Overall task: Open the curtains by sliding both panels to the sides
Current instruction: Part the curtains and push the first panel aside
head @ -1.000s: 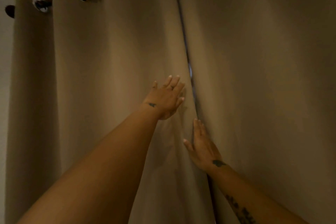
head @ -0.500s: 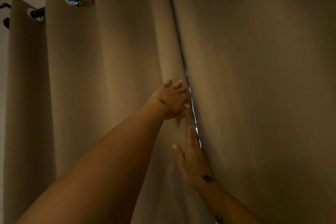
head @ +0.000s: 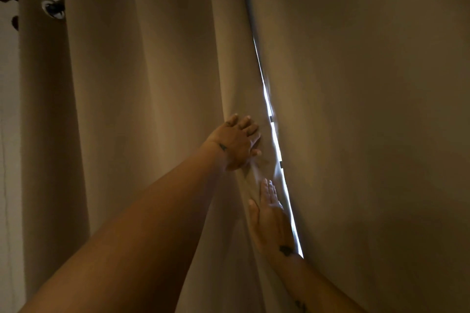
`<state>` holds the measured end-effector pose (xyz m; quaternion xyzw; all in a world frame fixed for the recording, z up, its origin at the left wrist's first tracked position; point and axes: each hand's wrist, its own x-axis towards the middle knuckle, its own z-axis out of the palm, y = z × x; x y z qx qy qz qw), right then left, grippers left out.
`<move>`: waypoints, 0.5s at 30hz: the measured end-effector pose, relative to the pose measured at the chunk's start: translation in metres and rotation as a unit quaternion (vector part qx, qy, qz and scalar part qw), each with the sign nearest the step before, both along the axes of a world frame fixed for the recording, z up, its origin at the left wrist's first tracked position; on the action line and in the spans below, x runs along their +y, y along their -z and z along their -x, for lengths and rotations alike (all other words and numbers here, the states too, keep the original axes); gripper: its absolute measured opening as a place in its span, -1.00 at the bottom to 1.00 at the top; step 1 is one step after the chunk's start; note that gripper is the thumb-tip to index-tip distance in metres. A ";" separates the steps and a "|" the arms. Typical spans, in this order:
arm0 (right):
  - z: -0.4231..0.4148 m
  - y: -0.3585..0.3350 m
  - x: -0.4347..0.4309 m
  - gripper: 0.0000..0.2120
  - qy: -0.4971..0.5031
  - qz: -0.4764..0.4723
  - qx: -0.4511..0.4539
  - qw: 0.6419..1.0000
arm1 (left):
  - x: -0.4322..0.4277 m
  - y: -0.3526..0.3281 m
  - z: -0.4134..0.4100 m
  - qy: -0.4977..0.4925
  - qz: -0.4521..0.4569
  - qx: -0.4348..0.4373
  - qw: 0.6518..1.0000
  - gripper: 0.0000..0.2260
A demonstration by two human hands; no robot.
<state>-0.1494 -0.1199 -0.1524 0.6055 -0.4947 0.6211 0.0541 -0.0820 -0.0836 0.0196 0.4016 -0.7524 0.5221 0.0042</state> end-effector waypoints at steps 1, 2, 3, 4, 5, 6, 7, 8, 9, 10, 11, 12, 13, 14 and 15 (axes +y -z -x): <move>0.000 -0.001 -0.002 -0.51 -0.016 -0.011 0.002 1.000 | -0.002 0.000 -0.001 0.002 0.001 0.002 1.000 -0.51; 0.001 -0.001 -0.003 -0.53 -0.028 -0.018 0.003 0.999 | -0.004 -0.001 -0.002 0.003 0.002 0.005 1.000 -0.50; 0.001 -0.002 -0.004 -0.54 -0.036 -0.023 0.004 0.999 | -0.006 -0.003 -0.002 0.003 0.001 0.008 1.000 -0.50; 0.001 -0.001 -0.005 -0.55 -0.039 -0.026 0.009 0.999 | -0.008 -0.004 -0.001 0.002 0.000 0.012 1.000 -0.50; 0.000 -0.001 -0.006 -0.55 -0.043 -0.029 0.017 0.999 | -0.011 -0.004 0.001 0.000 0.000 0.017 1.000 -0.49; 0.000 0.000 -0.007 -0.55 -0.049 -0.030 0.025 0.998 | -0.014 -0.005 0.003 -0.002 0.000 0.022 1.000 -0.49; 0.000 0.001 -0.008 -0.55 -0.057 -0.030 0.032 0.997 | -0.017 -0.004 0.005 -0.003 0.001 0.029 1.000 -0.48; 0.000 0.003 -0.010 -0.55 -0.063 -0.030 0.037 0.997 | -0.021 -0.003 0.007 -0.004 0.004 0.033 0.999 -0.47; 0.000 0.004 -0.011 -0.55 -0.065 -0.031 0.042 0.997 | -0.024 -0.001 0.009 -0.004 0.008 0.034 0.999 -0.47; 0.000 0.006 -0.013 -0.55 -0.066 -0.033 0.048 0.996 | -0.028 0.001 0.010 -0.006 0.011 0.034 0.999 -0.46; 0.001 0.008 -0.015 -0.55 -0.069 -0.038 0.059 0.995 | -0.032 0.003 0.010 -0.011 0.013 0.032 0.999 -0.46; 0.001 0.010 -0.017 -0.55 -0.073 -0.044 0.074 0.994 | -0.036 0.005 0.009 -0.018 0.017 0.031 0.999 -0.45; 0.001 0.012 -0.020 -0.55 -0.076 -0.049 0.089 0.992 | -0.041 0.007 0.007 -0.025 0.023 0.030 0.999 -0.45; 0.001 0.013 -0.022 -0.56 -0.078 -0.051 0.095 0.991 | -0.046 0.008 0.003 -0.032 0.030 0.027 0.999 -0.44; 0.001 0.014 -0.025 -0.57 -0.078 -0.051 0.095 0.991 | -0.051 0.008 -0.002 -0.038 0.036 0.024 0.998 -0.44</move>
